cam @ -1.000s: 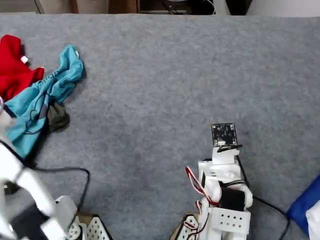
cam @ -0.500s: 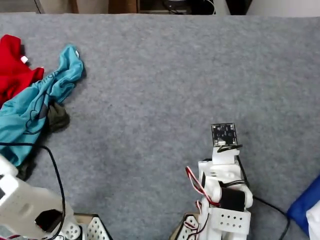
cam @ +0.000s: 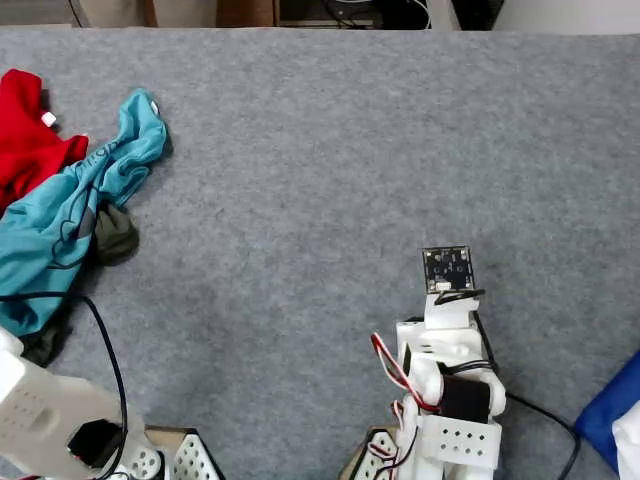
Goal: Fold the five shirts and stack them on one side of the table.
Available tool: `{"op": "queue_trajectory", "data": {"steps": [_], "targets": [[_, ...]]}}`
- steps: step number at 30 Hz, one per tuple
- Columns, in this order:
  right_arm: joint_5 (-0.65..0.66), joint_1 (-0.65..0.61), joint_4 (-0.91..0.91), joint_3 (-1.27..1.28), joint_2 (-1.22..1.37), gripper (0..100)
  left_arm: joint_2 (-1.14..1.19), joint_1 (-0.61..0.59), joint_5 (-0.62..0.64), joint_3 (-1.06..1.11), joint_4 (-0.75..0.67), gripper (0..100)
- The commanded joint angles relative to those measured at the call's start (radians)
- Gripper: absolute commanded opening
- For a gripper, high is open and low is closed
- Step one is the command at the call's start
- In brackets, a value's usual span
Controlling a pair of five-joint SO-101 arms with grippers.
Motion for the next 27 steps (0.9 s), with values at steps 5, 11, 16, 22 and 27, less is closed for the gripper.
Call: {"op": "queue_trajectory", "data": {"steps": [5,11,16,22,27], "targets": [[0.003,0.005,0.005,-0.001,-0.051,0.6,-0.007,0.011,-0.006,0.084,-0.133,1],[0.003,0.005,0.005,-0.001,-0.051,0.6,-0.016,0.015,-0.003,0.101,-0.138,2],[0.003,0.005,0.005,-0.001,-0.051,0.8,-0.018,0.020,-0.002,0.012,-0.058,2],[-0.002,0.002,0.000,-0.001,-0.051,0.9,-0.044,0.038,0.002,-0.127,0.011,2],[0.003,-0.051,-0.002,-0.008,-0.051,0.9,-0.200,0.048,0.014,-0.130,0.011,2]]}}
